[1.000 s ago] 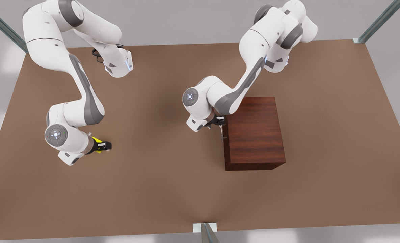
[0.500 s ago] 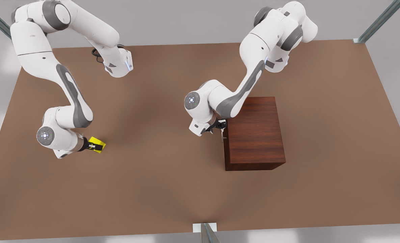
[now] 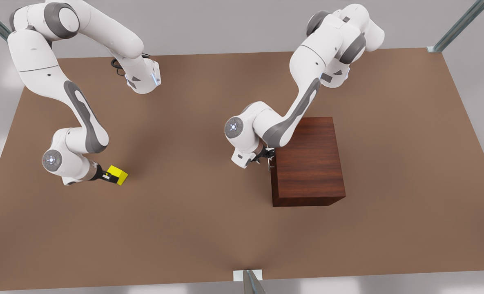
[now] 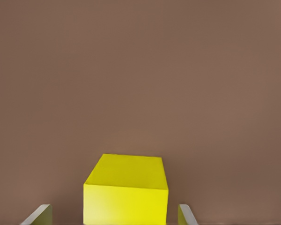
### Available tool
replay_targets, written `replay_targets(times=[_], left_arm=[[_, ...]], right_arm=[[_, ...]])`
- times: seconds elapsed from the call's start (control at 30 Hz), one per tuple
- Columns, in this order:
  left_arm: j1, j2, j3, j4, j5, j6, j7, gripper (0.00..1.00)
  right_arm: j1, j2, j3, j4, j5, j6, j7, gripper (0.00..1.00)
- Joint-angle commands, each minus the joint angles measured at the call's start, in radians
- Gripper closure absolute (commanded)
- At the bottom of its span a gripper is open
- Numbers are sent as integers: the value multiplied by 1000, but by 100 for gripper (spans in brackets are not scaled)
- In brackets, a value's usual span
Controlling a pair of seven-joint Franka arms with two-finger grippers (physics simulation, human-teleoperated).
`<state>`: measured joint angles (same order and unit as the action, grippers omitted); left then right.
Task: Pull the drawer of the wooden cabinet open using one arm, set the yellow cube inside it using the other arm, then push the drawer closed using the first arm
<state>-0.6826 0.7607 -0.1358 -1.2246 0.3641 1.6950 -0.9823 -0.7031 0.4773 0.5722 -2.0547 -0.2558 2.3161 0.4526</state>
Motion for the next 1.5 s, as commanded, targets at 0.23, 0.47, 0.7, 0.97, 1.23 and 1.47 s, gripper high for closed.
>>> replay_targets(times=[0.23,0.47,0.7,0.97,1.23,1.47], left_arm=[[-6,9,-7,13,2,35,-33,35],[-26,23,-11,56,-1,38,-35,35],[-45,43,-13,77,-4,83,-59,35],[-66,74,-36,139,-11,129,-116,35],[-17,-61,-57,251,-211,-78,-145,30],[604,-248,-56,248,-358,-302,758,0]], right_arm=[[-22,-31,15,-111,-33,85,104,0],[-22,-6,12,-119,-33,118,104,0],[-7,60,3,-71,-143,155,124,30],[-12,34,18,-68,-172,135,126,56],[-29,-20,285,298,-166,-365,146,56],[30,-19,485,468,-166,-556,219,56]])
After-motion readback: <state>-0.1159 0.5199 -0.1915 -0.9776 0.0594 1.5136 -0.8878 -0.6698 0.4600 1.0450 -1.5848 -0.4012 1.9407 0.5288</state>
